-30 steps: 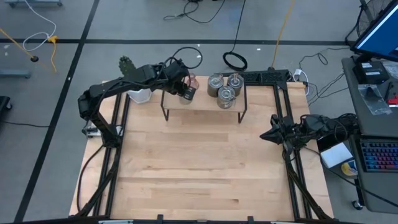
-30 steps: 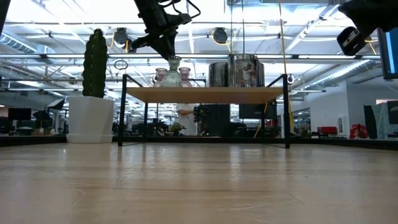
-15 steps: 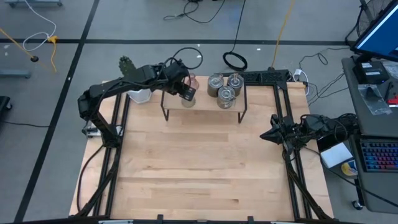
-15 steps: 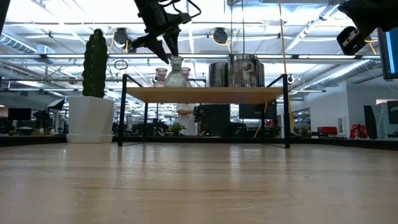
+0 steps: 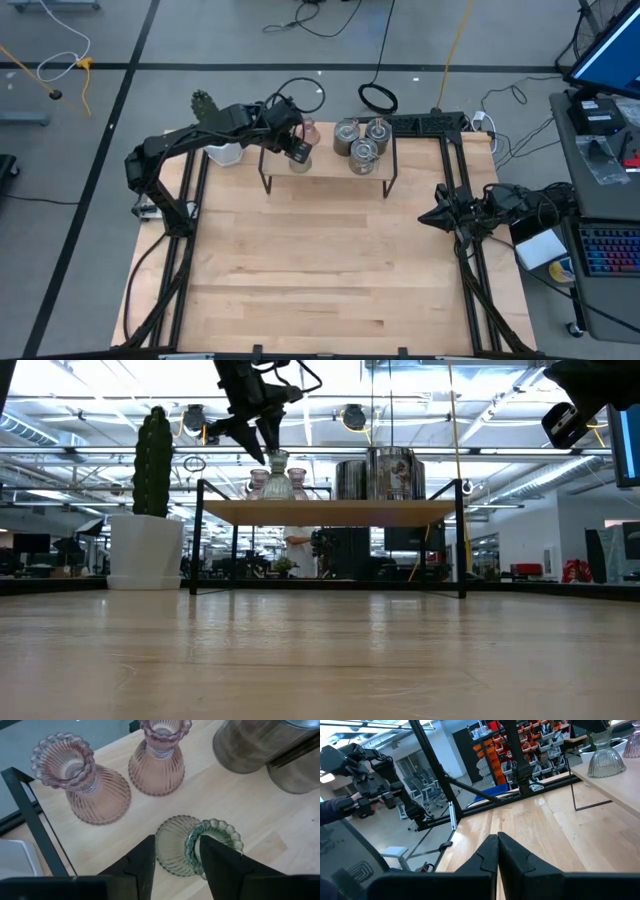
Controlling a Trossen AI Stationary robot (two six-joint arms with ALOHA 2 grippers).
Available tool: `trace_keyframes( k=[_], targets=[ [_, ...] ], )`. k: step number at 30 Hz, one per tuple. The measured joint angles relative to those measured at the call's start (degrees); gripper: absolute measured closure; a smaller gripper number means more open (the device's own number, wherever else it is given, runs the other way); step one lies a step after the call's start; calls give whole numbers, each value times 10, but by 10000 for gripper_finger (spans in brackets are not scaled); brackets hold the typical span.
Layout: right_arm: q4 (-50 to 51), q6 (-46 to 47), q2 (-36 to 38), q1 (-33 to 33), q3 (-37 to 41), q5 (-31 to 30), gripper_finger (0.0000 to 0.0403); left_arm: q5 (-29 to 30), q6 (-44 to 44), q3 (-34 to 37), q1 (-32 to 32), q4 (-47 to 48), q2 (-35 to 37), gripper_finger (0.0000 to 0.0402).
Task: Pick & Place candle stick holders
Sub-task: Put the green glass candle holder on the shelf, then return to Home Position
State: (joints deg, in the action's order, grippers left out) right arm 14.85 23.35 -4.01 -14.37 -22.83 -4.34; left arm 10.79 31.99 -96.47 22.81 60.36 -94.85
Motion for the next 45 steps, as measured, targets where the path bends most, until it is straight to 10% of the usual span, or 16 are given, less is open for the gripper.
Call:
trace_keyframes(
  k=[33,45],
  targets=[
    [0,0,0,0,0,1,403,60,13,0,0,-50,6,256],
    [0,0,0,0,0,1,403,-7,23,-1,-38,-65,148,257]
  ],
)
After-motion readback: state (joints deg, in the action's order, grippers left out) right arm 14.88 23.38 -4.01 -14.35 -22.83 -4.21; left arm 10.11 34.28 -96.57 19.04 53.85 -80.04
